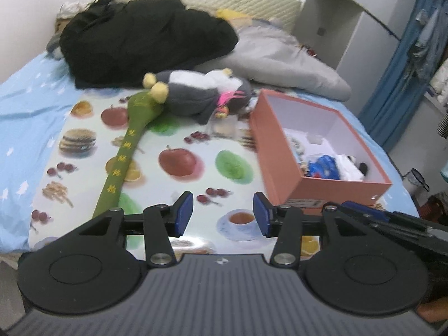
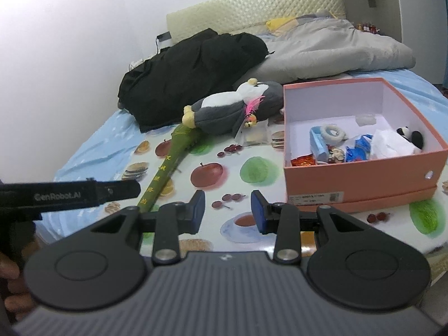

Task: Organize soft objects
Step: 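Move both open tools back toward the penguin plush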

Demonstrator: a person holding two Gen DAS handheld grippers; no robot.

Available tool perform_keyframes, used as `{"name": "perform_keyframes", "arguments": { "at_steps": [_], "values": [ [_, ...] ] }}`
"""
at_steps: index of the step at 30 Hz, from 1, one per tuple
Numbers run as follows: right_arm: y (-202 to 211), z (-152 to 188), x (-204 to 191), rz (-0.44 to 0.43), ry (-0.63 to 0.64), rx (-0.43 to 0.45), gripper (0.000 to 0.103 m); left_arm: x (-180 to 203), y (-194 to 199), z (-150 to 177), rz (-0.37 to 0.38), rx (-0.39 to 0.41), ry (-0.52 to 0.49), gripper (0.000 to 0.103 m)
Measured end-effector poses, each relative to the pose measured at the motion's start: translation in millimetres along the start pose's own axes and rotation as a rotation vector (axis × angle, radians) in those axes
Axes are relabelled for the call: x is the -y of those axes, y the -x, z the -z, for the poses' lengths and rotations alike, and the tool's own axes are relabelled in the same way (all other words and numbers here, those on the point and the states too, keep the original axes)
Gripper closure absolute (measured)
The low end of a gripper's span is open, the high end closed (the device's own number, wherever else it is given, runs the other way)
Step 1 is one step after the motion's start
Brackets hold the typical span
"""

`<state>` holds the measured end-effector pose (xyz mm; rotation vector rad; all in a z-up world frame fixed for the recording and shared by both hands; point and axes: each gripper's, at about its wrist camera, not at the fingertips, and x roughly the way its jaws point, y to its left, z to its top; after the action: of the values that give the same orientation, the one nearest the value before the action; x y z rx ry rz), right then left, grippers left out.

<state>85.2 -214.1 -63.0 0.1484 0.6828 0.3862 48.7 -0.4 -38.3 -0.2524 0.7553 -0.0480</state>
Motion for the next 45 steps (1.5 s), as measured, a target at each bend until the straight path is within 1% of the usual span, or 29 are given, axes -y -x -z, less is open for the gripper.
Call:
{"name": "perform_keyframes", "arguments": {
  "at_steps": [7,17,22,27,31,35,41,45],
  "values": [
    [-42,-20,-9,0.013,0.022,-0.011,0.064,-23,-44,-18,-0.014,-0.041,0.015,0.049],
    [-101,-38,-9,0.017,0.02,-0.042,0.064,-51,-106,-49,-0.034,-0.07,0.03,0.049],
    [-130,-46,-2,0.025,0.012,-0.071,0.064,-61,-138,-61,-0.037,-0.094,0.046,0.049],
    [-163,-57,5,0.034,0.019,-0.094,0.064,-67,-173,-73,-0.045,-0.111,0.038,0.049],
    [-187,-66,11,0.037,0.026,-0.099,0.064,-77,-201,-87,-0.043,-0.109,0.044,0.049],
    [-211,-76,15,0.035,0.028,-0.102,0.064,-87,-227,-102,-0.029,-0.102,0.06,0.049],
    [-247,-83,20,0.037,0.038,-0.119,0.064,-91,-263,-123,0.038,-0.074,0.066,0.049],
    [-277,-87,25,0.095,0.045,-0.136,0.064,-90,-294,-134,0.102,-0.073,0.08,0.05]
  ]
}}
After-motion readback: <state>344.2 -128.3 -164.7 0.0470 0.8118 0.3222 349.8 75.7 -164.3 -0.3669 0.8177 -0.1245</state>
